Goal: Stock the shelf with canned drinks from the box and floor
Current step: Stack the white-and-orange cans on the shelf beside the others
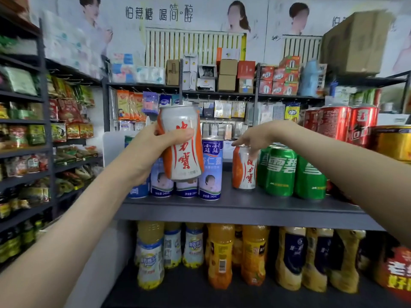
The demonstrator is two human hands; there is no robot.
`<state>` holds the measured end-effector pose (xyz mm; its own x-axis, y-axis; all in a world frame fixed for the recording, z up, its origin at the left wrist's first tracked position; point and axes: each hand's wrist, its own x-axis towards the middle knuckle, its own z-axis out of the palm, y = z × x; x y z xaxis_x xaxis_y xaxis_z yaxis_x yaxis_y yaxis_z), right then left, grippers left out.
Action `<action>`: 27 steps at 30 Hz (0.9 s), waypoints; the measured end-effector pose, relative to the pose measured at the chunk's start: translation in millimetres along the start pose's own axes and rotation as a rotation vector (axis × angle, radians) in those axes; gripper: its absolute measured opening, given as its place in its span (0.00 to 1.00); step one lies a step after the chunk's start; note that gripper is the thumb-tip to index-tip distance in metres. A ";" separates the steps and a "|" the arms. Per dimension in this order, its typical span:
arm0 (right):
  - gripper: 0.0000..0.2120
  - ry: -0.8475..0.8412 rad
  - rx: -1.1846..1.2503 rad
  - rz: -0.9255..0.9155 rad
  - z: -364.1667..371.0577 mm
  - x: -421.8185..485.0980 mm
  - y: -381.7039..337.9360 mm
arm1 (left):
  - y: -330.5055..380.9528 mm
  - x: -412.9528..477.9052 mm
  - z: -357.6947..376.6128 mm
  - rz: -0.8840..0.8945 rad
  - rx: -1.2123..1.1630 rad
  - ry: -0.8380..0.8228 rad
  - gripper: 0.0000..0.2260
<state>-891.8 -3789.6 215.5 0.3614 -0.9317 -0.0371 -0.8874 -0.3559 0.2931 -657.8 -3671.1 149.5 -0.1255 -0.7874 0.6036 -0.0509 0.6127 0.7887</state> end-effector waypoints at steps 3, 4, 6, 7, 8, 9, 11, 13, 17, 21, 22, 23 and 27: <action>0.33 0.107 -0.099 0.033 7.6 10.6 -8.1 | -4.5 0.8 -1.7 -0.012 -0.013 0.008 0.13; 0.31 0.132 -0.104 0.048 9.8 16.4 -9.4 | -7.0 1.2 -2.6 -0.014 -0.018 0.009 0.14; 0.27 0.184 -0.091 0.077 12.7 30.3 -9.9 | -12.3 1.3 -4.5 -0.016 -0.019 0.018 0.20; 0.24 0.206 -0.078 0.088 13.8 37.0 -9.9 | -15.2 1.3 -5.4 -0.016 -0.017 0.027 0.23; 0.20 0.223 -0.067 0.097 14.2 43.1 -10.4 | -18.0 1.6 -6.1 -0.017 -0.019 0.034 0.26; 0.18 0.239 -0.059 0.102 14.9 48.1 -10.9 | -20.3 1.9 -6.6 -0.020 -0.022 0.039 0.28; 0.18 0.260 -0.043 0.101 17.0 59.6 -10.7 | -23.1 2.7 -7.1 -0.022 -0.023 0.047 0.29; 0.20 0.274 -0.052 0.108 21.2 72.6 -9.6 | -24.3 3.9 -7.3 -0.026 -0.020 0.055 0.29; 0.20 0.295 -0.049 0.126 27.1 94.0 -9.4 | -25.4 5.3 -6.4 -0.039 0.009 0.075 0.30; 0.22 0.202 -0.072 0.156 25.6 99.2 -5.1 | -25.0 3.4 -4.2 -0.054 0.035 0.087 0.31; 0.23 0.195 -0.085 0.164 24.1 98.8 -2.2 | -24.5 2.8 -3.8 -0.057 0.044 0.090 0.31; 0.23 0.213 -0.088 0.165 21.5 96.5 0.9 | -23.4 1.8 -2.7 -0.059 0.053 0.090 0.31; 0.28 0.347 0.009 0.133 -3.4 62.1 10.8 | -16.9 -2.3 10.8 -0.050 0.090 0.050 0.29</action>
<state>-878.0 -3851.0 219.5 0.3172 -0.8903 0.3268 -0.9349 -0.2356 0.2654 -667.3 -3678.9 133.5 -0.0707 -0.8184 0.5703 -0.1445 0.5741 0.8060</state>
